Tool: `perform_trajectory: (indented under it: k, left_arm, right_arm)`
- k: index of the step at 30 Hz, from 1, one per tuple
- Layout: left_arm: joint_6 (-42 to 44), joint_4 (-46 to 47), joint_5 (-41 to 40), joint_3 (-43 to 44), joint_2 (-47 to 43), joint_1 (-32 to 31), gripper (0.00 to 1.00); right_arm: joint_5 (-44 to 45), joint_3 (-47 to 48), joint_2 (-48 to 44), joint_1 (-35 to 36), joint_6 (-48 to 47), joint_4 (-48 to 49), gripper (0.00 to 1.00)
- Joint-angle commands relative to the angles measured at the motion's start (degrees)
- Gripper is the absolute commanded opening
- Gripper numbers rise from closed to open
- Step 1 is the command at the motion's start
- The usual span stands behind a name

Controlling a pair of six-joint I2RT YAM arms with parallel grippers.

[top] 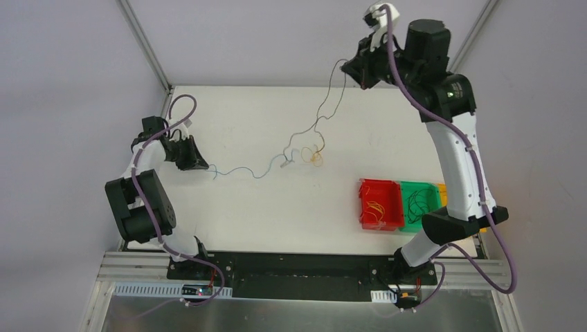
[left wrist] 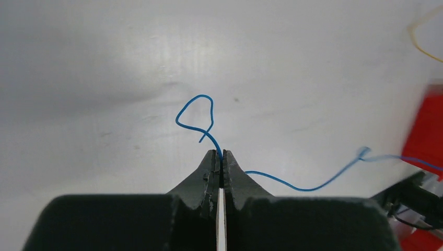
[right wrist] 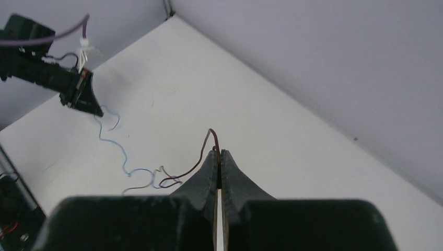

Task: Untangle the cables

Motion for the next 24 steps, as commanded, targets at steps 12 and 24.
perform_trajectory:
  k: [12,24]
  left_arm:
    - [11.98,-5.88,-26.91,7.82,14.57,6.02,0.0]
    - [9.96,-4.62,13.7,5.87,0.09,4.26,0.65]
  right_arm:
    - [10.53,6.05,-5.24,-10.92,-3.4,10.21,0.0]
    - [-3.19,6.8,-3.92,-4.74,6.19,11.05,0.0]
